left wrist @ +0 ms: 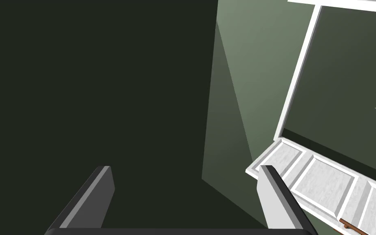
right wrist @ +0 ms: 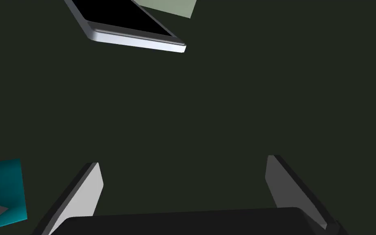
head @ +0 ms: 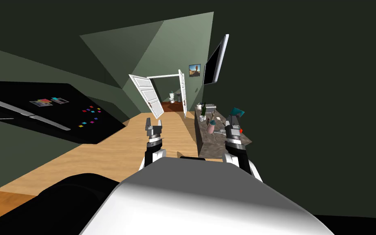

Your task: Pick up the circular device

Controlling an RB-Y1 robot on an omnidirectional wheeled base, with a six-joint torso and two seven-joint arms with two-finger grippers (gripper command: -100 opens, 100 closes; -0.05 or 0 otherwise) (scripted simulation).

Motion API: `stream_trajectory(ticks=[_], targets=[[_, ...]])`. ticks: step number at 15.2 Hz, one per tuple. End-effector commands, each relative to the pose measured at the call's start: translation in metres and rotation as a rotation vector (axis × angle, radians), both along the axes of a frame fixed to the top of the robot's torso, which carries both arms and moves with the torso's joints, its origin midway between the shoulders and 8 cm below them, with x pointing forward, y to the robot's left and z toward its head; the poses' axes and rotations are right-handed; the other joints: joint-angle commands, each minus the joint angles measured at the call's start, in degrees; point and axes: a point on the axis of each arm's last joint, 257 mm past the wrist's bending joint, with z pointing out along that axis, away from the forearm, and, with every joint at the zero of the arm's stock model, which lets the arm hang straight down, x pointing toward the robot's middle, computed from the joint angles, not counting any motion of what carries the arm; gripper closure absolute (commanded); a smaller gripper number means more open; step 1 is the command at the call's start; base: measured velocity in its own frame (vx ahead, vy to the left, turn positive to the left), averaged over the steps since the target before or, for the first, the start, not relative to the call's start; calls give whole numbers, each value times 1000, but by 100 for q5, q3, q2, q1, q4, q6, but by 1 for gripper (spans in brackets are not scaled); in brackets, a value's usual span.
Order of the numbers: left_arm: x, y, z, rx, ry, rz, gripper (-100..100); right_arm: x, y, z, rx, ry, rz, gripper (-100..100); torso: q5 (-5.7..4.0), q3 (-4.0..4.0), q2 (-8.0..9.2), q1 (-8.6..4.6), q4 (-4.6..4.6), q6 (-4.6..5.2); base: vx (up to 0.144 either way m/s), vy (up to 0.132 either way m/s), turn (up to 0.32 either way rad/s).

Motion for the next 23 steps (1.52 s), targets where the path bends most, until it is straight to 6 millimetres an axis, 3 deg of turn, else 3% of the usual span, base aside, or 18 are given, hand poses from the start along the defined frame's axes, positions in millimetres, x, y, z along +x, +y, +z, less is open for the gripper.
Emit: stream_trajectory(ticks=[1, 12, 15, 20, 21, 23], targets=[[0, 0, 0, 0, 0, 0, 0, 3, 6, -5, -47, 18, 23, -100, 0, 0, 0, 0, 0, 0, -3, 2, 25], [0, 0, 0, 0, 0, 0, 0, 12, 26, -37, -252, 108, 119, -100, 0, 3, 5, -1, 1, -1, -10, 4, 35], [0, 0, 0, 0, 0, 0, 0, 17, 33, -61, -342, 163, 153, -100, 0, 2, 4, -1, 1, -1, -13, 7, 62], [0, 0, 0, 0, 0, 0, 0, 18, 37, -78, -438, 201, 193, -100, 0, 2, 4, 0, 1, -1, -12, 8, 47], [0, 0, 0, 0, 0, 0, 0, 19, 38, -93, -482, 230, 206, -100, 0, 2, 4, 0, 1, 0, -13, 7, 79], [0, 0, 0, 0, 0, 0, 0, 18, 38, -94, -507, 235, 217, -100, 0, 2, 5, 0, 1, -1, -11, 7, 53]])
